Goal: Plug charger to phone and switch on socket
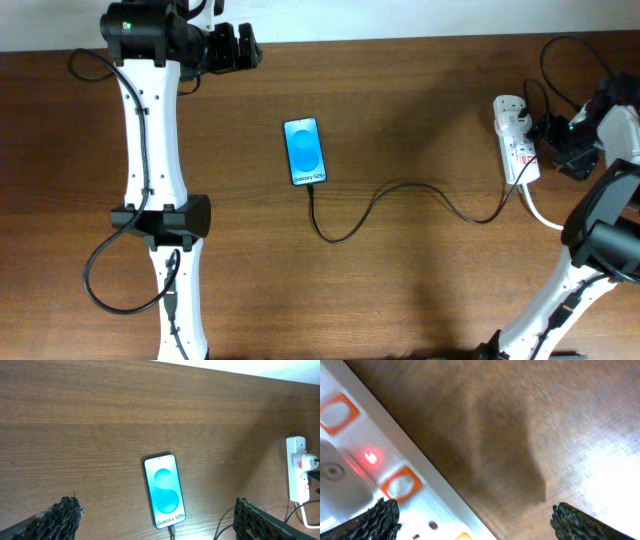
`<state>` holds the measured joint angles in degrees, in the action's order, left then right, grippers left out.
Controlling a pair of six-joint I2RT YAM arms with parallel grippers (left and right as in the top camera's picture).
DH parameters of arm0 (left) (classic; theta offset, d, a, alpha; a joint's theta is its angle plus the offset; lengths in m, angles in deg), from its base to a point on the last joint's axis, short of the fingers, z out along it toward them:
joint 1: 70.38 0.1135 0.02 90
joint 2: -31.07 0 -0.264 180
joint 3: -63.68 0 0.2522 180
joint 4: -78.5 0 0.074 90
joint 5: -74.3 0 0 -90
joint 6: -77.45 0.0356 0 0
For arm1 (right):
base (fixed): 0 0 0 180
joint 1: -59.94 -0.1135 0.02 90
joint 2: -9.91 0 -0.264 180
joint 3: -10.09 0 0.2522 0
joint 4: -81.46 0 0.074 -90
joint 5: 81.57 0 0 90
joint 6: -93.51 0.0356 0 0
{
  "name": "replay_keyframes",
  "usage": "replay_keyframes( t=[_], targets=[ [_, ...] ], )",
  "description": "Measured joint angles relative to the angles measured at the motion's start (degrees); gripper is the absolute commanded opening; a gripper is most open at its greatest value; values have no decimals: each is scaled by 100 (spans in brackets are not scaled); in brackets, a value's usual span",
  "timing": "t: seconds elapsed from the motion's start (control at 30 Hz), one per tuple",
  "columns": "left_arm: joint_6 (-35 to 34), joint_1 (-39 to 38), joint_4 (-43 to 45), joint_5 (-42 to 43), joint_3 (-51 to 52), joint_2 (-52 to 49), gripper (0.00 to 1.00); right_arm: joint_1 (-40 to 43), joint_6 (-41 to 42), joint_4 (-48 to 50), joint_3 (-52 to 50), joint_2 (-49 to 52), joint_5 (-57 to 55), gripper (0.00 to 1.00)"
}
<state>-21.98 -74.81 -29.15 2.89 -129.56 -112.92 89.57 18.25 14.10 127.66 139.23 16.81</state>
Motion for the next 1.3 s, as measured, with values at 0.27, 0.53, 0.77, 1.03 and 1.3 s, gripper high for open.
replay_keyframes(
  t=[0.27,0.53,0.77,1.03,1.3],
  targets=[
    [0,0,-2,0,0,0,100,857,-317,-2216,2374,-1600,-192,99],
    [0,0,-4,0,0,0,99,-968,-922,-3375,2553,-4531,979,98],
    [2,0,-2,0,0,0,100,-1447,-935,-3832,2553,-5331,1060,98],
    [2,0,-2,0,0,0,100,-1790,-938,-3609,2350,-5165,540,99],
    [4,0,0,-2,2,0,99,-2433,-979,1054,-2293,-7429,-68,99]
  ],
)
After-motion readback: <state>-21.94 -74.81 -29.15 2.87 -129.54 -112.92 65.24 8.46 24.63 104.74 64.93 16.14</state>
